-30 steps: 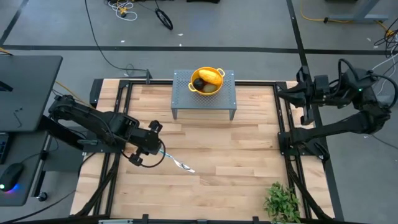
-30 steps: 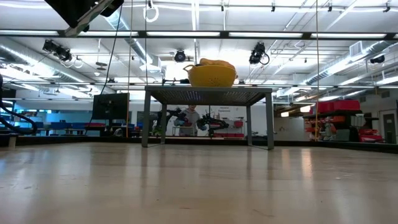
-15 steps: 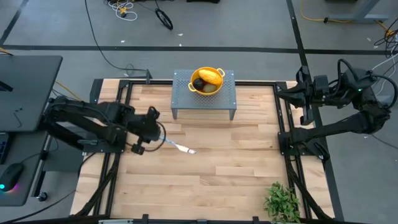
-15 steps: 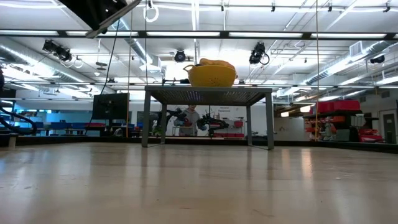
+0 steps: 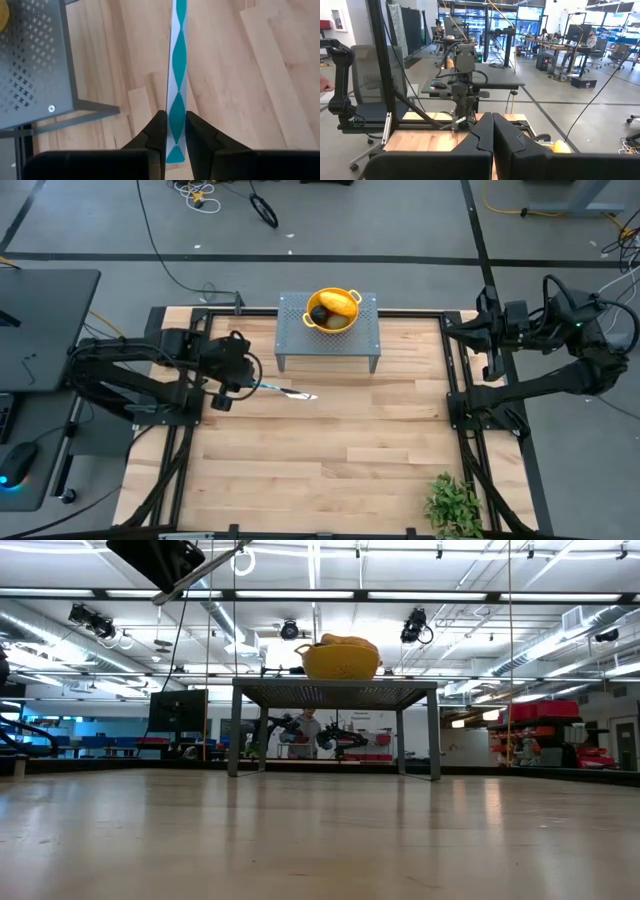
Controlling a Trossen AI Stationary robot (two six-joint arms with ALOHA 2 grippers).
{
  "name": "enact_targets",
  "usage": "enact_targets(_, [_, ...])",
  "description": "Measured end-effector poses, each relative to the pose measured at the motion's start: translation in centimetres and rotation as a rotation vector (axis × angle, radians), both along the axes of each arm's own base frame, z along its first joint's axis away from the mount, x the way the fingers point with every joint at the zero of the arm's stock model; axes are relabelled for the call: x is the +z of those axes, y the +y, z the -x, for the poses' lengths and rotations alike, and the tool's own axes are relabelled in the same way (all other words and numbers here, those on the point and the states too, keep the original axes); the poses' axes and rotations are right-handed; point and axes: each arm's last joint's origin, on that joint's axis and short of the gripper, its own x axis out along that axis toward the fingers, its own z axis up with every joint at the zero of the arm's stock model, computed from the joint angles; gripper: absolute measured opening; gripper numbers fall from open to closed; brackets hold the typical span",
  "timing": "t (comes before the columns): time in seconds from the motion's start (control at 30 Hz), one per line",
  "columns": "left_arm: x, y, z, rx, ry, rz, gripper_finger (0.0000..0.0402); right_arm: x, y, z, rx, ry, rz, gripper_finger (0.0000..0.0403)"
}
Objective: Pick & Place Fruit
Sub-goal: Put the green table knife to the left of the colander bowl on the shelf
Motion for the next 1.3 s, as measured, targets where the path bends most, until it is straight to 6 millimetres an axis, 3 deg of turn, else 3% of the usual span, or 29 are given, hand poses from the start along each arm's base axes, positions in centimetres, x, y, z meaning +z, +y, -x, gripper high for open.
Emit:
enact_targets(0.9, [0.0, 6.2, 1.2, 0.243, -0.001, -0.014, 0.0058, 0.0, -0.1, 0.0, -0.018, 0.000, 0.001, 0.0000])
enact_targets(1.3, [0.0, 7.9, 1.9, 0.516, -0.029, 0.077, 0.0059, 0.0, -0.1, 0.0, -0.018, 0.000, 0.001, 0.0000])
